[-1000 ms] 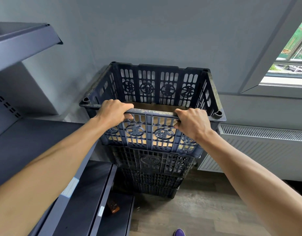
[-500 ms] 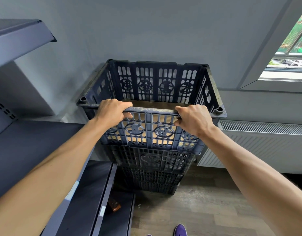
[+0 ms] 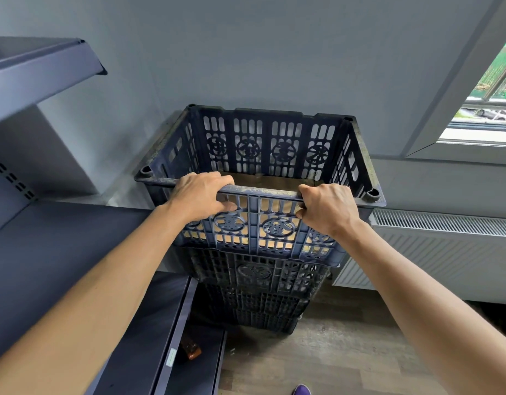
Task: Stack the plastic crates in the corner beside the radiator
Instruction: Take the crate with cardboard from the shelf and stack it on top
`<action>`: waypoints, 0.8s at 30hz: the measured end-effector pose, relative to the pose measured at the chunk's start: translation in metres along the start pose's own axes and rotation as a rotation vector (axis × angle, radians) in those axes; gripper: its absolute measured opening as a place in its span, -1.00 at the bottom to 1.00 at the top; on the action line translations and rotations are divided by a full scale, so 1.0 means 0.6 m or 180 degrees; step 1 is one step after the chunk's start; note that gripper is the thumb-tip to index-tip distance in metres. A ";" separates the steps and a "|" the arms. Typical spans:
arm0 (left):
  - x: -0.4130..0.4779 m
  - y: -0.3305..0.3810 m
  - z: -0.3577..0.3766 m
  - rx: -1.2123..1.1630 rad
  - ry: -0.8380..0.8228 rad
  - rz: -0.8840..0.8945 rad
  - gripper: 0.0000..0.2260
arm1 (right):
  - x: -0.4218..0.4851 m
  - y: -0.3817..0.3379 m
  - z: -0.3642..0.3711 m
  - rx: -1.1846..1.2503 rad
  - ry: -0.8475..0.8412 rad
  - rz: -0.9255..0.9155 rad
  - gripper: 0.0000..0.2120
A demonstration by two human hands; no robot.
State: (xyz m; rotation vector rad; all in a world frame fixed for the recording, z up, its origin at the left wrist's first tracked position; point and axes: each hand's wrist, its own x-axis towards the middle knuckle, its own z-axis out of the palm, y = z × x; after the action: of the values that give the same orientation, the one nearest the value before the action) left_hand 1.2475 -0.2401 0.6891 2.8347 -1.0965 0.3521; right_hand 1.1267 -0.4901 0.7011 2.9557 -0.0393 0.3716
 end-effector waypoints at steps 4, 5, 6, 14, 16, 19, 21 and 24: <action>0.006 0.013 -0.009 -0.0066 -0.0003 -0.0201 -0.72 | 0.000 -0.001 -0.004 0.0036 0.0036 0.0039 -0.88; 0.006 0.013 -0.011 -0.0066 0.0038 -0.0218 -0.75 | -0.001 0.000 -0.004 0.0036 0.0069 0.0032 -0.87; 0.005 0.012 -0.012 -0.0054 0.0038 -0.0214 -0.76 | -0.004 0.001 -0.003 0.0038 0.0087 0.0022 -0.86; 0.005 0.007 -0.011 0.0034 0.0197 -0.0059 -0.77 | -0.004 0.002 0.010 -0.0017 0.0129 0.0049 -0.83; 0.004 0.005 -0.009 0.0008 0.0225 -0.0121 -0.80 | -0.001 0.002 0.014 -0.0028 0.0160 0.0053 -0.84; 0.007 0.007 -0.002 -0.0043 0.0218 -0.0291 -0.78 | 0.007 0.002 0.014 -0.0029 0.0185 0.0031 -0.86; 0.007 0.008 0.003 -0.0093 0.0179 -0.0295 -0.81 | 0.006 0.004 0.017 -0.0058 0.0183 -0.0001 -0.85; 0.003 0.012 0.009 -0.0198 0.0174 -0.0240 -0.83 | -0.005 0.006 0.022 -0.0043 0.0227 -0.0035 -0.84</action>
State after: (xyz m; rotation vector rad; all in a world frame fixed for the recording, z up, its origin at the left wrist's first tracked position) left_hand 1.2452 -0.2476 0.6842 2.7854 -0.9702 0.3804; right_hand 1.1271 -0.4959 0.6884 2.9256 -0.0167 0.4731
